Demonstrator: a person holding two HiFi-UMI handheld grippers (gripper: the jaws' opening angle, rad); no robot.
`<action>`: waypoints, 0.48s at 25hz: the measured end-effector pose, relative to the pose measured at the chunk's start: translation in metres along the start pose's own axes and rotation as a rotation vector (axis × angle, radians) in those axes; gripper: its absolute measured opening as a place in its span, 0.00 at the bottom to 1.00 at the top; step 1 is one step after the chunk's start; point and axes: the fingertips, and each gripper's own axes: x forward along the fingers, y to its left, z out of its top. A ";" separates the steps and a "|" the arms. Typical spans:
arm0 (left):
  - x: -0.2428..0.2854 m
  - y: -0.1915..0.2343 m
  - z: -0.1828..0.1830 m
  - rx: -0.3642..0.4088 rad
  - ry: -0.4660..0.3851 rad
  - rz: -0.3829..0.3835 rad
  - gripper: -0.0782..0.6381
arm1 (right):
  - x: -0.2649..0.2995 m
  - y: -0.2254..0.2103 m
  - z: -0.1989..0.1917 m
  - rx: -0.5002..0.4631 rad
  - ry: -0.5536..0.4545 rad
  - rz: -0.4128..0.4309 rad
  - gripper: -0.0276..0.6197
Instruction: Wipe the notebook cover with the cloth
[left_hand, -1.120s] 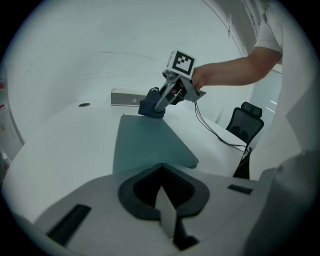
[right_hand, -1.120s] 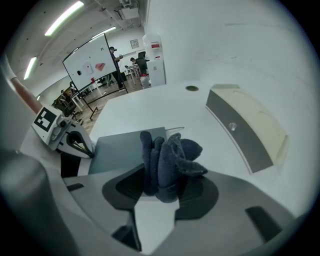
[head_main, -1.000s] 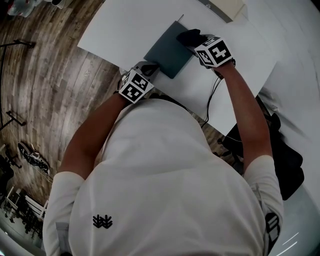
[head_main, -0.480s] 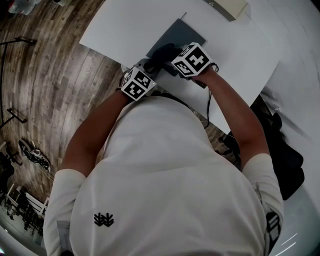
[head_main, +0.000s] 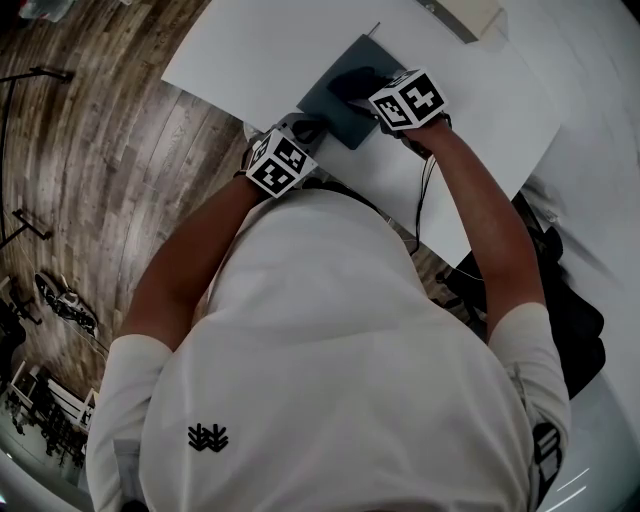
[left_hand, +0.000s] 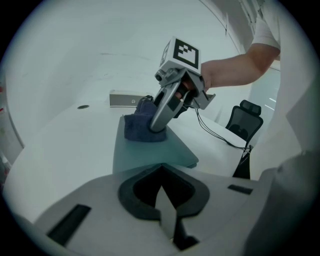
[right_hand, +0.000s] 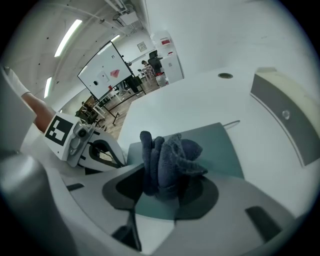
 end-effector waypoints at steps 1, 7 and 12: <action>0.000 0.000 0.000 0.000 0.001 -0.001 0.12 | -0.003 -0.009 0.001 -0.001 0.000 -0.018 0.30; -0.001 0.000 0.000 -0.003 0.005 -0.009 0.12 | -0.024 -0.058 0.005 0.024 -0.001 -0.123 0.30; -0.001 0.001 0.001 0.001 0.003 -0.011 0.12 | -0.040 -0.095 0.008 0.054 -0.010 -0.199 0.30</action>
